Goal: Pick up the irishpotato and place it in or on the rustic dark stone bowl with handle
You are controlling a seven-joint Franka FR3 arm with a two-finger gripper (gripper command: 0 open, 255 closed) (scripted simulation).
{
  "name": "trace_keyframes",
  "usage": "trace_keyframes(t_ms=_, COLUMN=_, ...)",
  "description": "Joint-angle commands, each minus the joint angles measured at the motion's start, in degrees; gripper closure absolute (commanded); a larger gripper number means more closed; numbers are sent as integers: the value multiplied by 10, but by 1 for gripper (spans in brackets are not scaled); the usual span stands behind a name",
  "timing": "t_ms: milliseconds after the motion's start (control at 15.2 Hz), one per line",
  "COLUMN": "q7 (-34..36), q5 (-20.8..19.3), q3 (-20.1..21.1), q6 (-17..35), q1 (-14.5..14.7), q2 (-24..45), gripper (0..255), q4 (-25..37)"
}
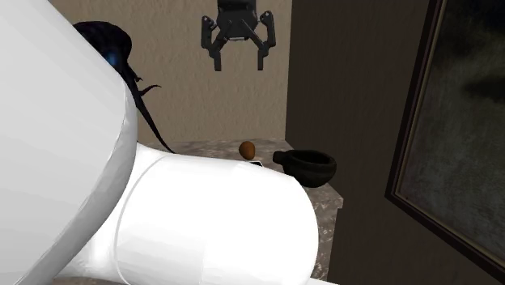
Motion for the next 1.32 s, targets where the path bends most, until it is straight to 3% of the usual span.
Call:
trace_keyframes(t_ms=0, q7=0, q5=0, q3=0, q6=0, q1=0, q2=0, gripper=0, q4=0)
trace_keyframes(t_ms=594, q7=-42, q5=-27, q3=19, q6=155, q1=13, q2=147, gripper=0, q4=-7)
trace_keyframes(t_ms=1254, q7=-66, q5=-77, q3=45, q6=290, q1=21, q2=343, gripper=0, q4=56)
